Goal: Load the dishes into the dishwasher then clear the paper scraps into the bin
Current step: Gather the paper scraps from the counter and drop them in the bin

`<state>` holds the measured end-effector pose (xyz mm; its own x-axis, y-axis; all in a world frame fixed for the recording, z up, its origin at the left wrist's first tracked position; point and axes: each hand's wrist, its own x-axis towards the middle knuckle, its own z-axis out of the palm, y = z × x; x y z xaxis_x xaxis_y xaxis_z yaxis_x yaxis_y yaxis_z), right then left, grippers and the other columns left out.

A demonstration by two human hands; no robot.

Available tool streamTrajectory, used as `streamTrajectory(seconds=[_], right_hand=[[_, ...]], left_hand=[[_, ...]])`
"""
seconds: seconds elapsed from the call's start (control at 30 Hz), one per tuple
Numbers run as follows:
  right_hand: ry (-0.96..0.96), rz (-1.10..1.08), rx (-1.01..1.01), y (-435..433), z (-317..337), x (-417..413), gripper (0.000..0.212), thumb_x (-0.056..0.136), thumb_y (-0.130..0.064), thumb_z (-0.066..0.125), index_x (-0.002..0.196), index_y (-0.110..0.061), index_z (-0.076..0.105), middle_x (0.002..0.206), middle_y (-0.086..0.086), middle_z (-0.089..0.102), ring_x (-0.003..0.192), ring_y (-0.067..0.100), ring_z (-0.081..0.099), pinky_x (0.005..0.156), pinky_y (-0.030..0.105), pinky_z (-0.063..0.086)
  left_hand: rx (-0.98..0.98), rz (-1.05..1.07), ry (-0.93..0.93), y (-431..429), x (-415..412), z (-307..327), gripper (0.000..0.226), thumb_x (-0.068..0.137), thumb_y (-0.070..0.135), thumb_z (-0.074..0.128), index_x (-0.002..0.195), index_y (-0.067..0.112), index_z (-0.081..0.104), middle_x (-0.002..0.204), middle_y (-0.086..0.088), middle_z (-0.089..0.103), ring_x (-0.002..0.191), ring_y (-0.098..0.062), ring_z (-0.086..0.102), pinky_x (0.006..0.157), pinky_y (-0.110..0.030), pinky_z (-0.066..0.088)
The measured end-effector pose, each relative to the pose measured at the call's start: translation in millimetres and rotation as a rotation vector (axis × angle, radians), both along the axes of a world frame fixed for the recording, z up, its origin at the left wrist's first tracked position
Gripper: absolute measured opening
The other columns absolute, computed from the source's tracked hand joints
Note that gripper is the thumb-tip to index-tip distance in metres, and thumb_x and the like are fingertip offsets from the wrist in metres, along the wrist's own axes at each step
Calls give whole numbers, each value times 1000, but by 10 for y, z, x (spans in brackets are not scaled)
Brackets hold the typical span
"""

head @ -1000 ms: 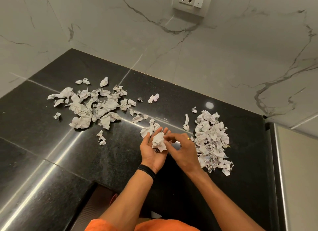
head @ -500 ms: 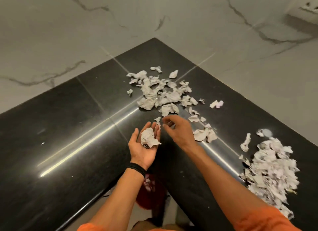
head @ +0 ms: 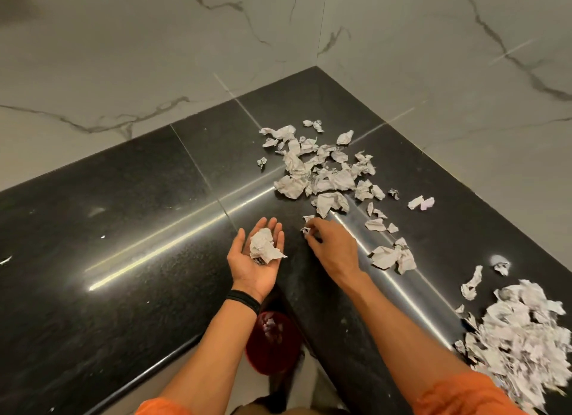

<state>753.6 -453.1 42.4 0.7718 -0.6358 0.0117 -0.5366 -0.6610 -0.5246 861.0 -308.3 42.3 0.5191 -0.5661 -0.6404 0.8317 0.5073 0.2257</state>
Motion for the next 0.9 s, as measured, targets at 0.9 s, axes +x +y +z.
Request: streamTrajectory(seconds=[0.9], right_hand=[[-5,-23,29,107,-28,39,21,94,-27,68,115,-29,74,103,-14,66,95,10,62,81,32,53]], left_hand=[[-114,60,58,-153,42,10,48,102,35,46,133,1,61,133,-23,64,126,-36,61,114,-44,41]])
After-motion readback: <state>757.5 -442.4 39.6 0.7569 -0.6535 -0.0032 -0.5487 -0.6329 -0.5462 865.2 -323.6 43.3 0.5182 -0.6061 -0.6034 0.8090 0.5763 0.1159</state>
